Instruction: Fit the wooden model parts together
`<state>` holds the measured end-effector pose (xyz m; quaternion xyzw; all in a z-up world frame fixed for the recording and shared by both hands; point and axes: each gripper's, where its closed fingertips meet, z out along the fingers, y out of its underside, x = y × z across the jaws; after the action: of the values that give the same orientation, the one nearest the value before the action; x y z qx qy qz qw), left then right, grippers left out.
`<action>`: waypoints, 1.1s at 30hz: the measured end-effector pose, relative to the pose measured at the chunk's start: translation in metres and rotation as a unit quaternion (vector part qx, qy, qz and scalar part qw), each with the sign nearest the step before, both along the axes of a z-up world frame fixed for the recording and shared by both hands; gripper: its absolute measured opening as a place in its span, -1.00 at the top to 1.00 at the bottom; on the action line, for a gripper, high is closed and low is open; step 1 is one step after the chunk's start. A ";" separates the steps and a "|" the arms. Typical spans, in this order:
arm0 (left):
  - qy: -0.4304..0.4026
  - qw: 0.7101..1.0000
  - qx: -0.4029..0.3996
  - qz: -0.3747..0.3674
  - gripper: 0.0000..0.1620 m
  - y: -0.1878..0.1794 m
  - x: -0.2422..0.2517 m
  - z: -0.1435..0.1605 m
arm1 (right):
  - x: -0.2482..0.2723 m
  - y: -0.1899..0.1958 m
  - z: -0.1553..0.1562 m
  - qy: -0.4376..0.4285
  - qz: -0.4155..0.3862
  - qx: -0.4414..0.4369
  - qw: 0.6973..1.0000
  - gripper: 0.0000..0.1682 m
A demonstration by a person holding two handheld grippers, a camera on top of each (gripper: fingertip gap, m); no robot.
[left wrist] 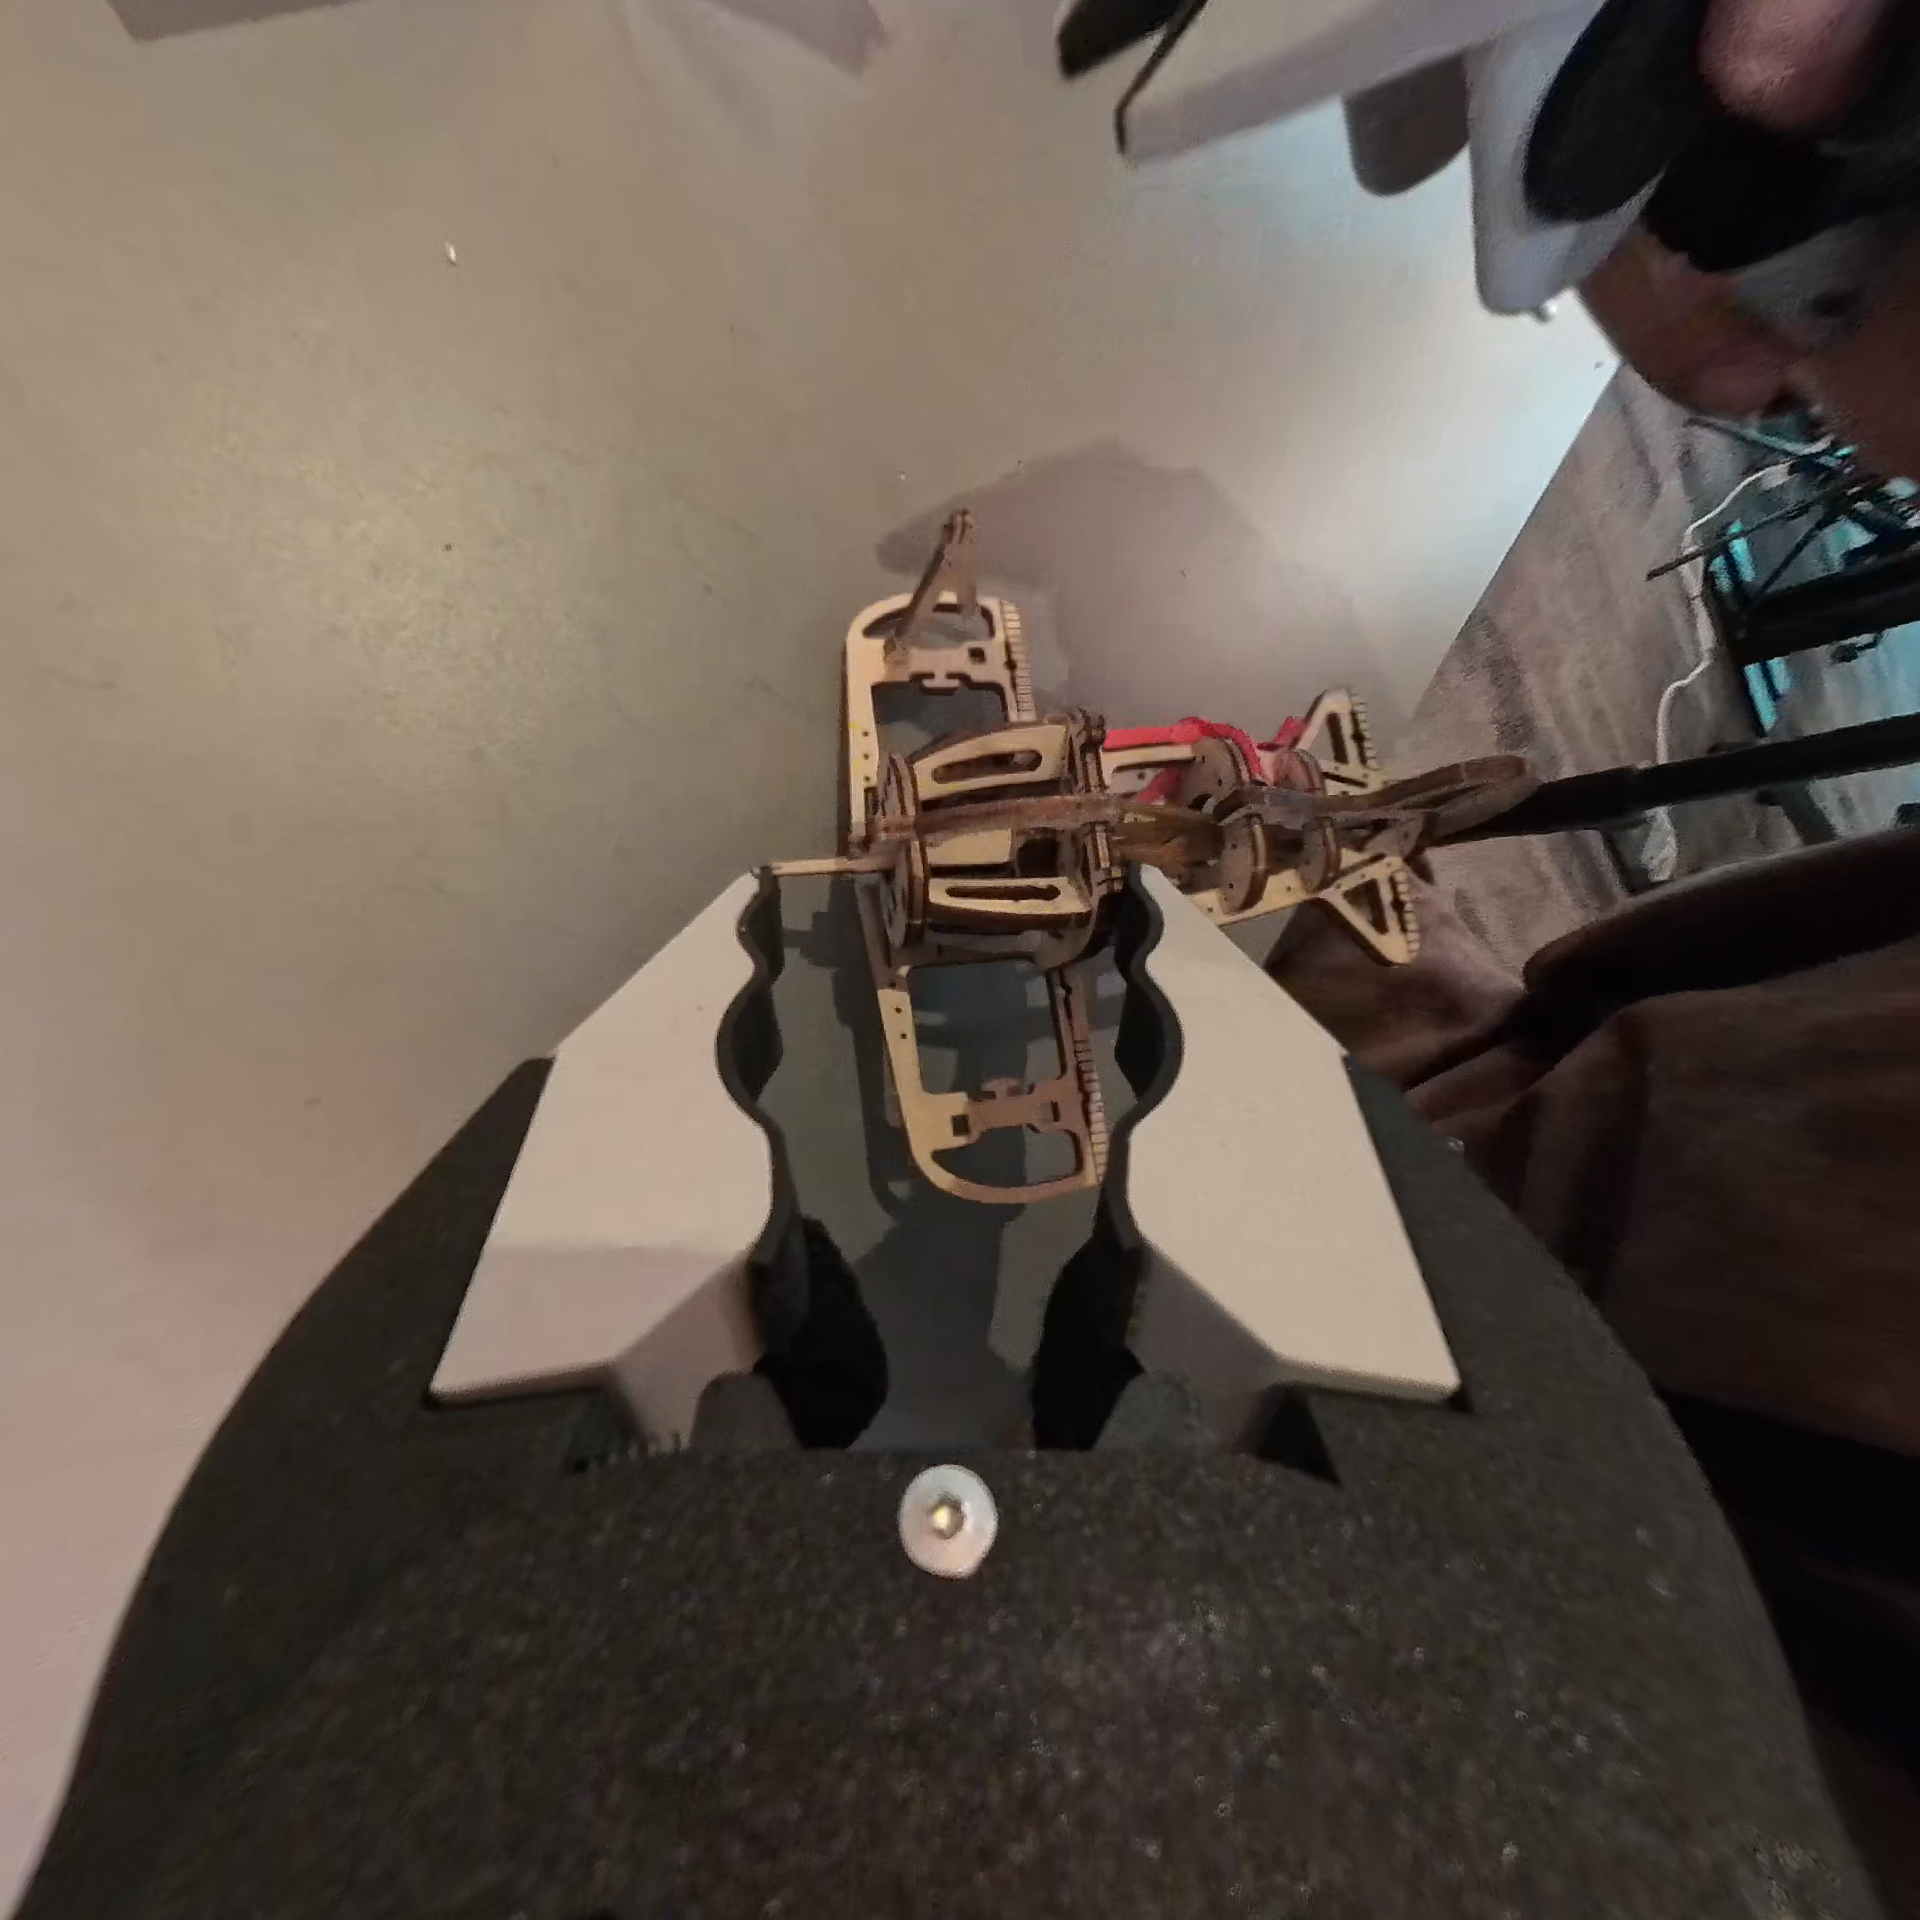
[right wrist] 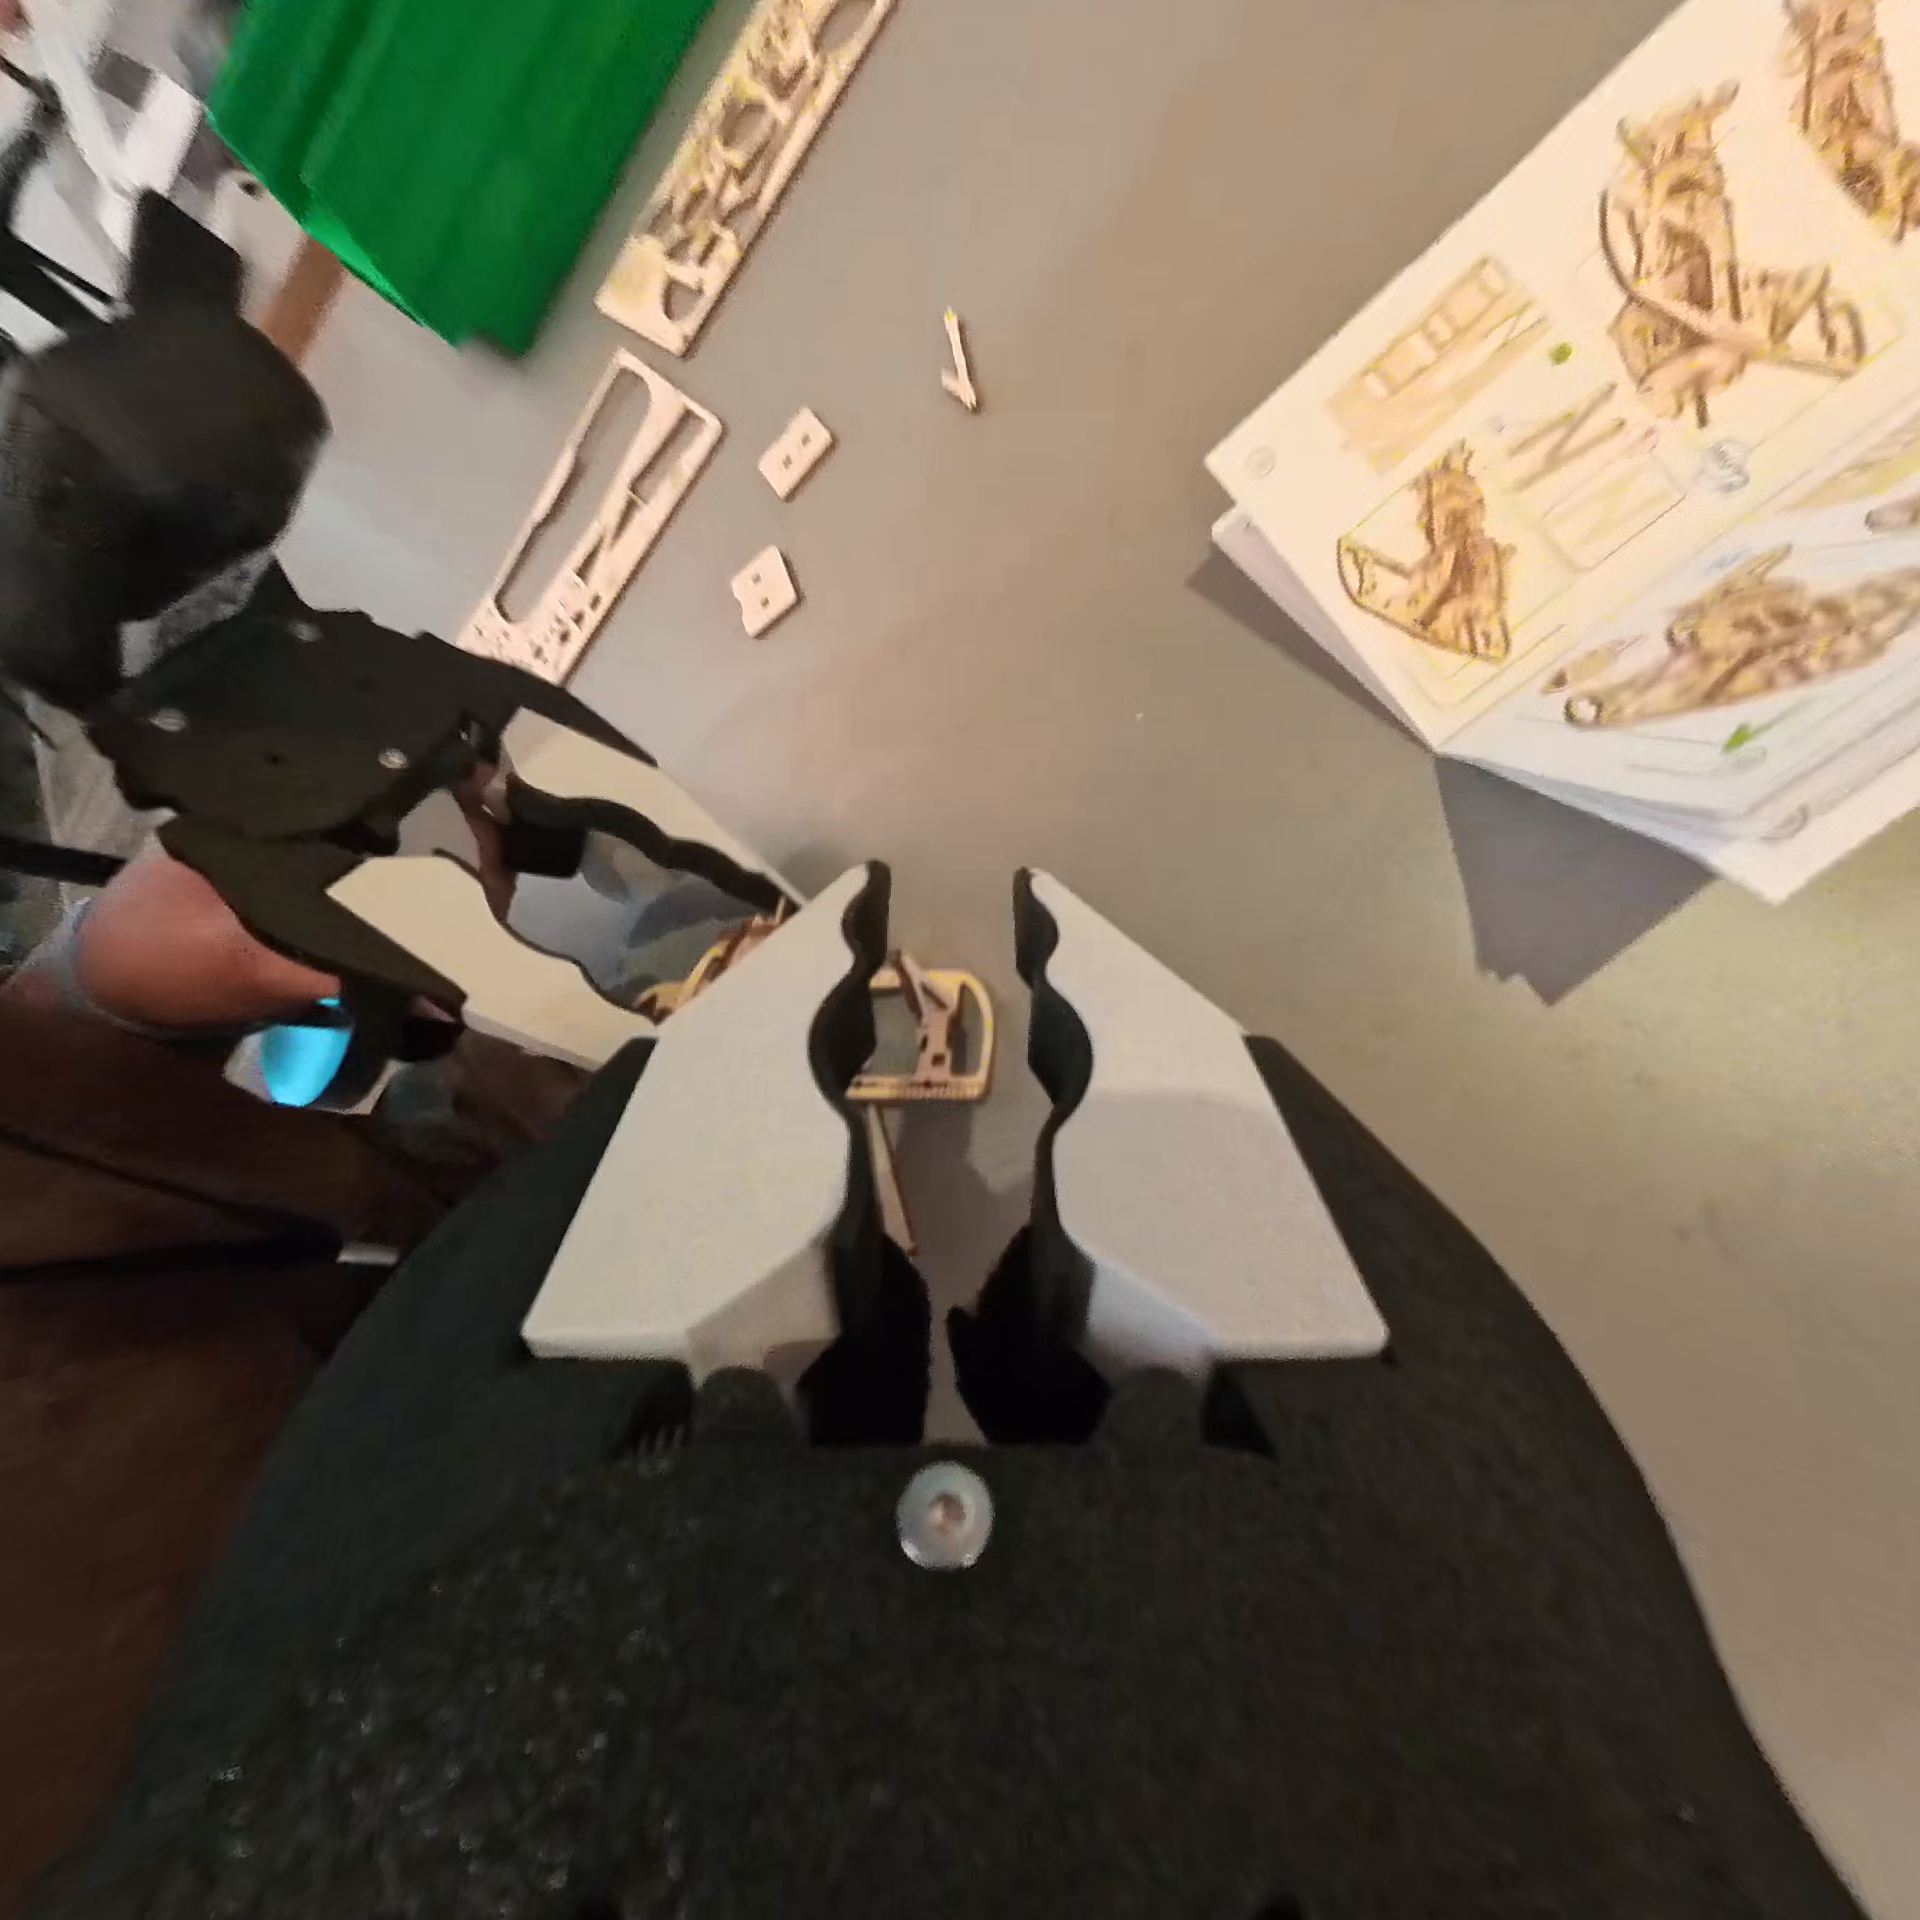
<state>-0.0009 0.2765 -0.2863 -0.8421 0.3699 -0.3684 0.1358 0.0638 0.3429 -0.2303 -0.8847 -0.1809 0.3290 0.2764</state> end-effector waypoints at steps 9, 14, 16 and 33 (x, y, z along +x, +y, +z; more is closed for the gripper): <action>-0.026 0.996 0.002 0.086 0.23 0.021 -0.047 0.013 | -0.091 0.073 -0.030 -0.120 0.140 0.141 0.973 0.72; -0.006 0.990 0.030 0.138 0.24 0.033 -0.078 0.013 | -0.139 0.125 -0.068 -0.152 0.184 0.112 0.965 0.62; 0.001 0.988 0.039 0.149 0.24 0.036 -0.084 0.012 | -0.147 0.138 -0.076 -0.157 0.188 0.114 0.963 0.62; 0.013 0.982 0.081 0.169 0.11 0.041 -0.105 0.026 | -0.120 0.073 -0.004 -0.061 0.168 0.153 0.972 0.93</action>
<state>-0.1056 0.3176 -0.2601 -0.8833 0.2524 -0.2979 0.2595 -0.0561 0.4154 -0.2345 -0.8073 -0.3917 0.2840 0.3379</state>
